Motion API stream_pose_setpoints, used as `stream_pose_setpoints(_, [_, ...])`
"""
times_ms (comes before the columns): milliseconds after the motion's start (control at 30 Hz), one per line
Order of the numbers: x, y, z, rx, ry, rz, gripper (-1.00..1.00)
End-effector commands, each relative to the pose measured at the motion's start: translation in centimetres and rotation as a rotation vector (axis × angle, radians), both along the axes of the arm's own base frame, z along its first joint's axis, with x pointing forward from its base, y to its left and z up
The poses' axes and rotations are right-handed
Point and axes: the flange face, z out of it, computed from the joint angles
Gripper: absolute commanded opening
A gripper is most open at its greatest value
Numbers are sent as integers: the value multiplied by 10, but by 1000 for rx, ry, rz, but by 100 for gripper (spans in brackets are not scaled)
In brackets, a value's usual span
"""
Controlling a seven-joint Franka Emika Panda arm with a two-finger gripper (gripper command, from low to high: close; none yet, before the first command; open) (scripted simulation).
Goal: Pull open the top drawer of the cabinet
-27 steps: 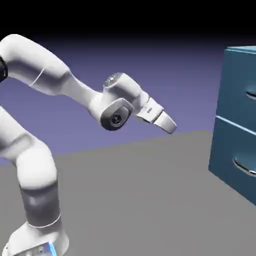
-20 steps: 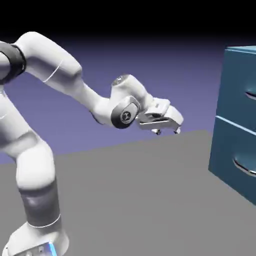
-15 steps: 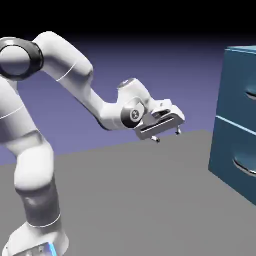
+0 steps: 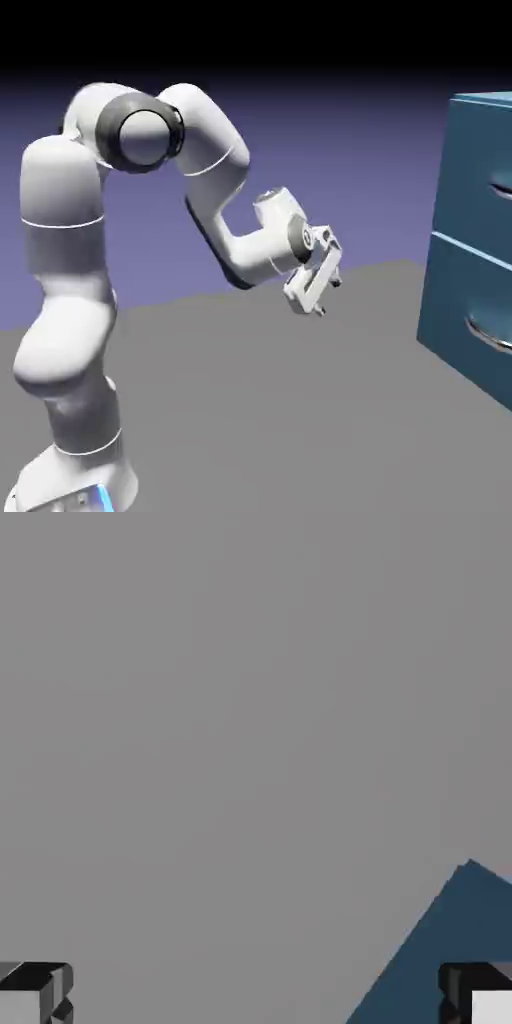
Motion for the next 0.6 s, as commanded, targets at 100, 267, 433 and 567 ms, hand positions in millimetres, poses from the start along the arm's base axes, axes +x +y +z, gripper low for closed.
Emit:
stream_pose_setpoints(100, [7,18,-14,-110,4,273,0])
stream_pose_setpoints(267, [18,37,-23,-235,-32,599,0])
stream_pose_setpoints(433, [31,51,-22,-359,-115,892,0])
stream_pose_setpoints(567, [44,57,-13,-471,-212,1093,0])
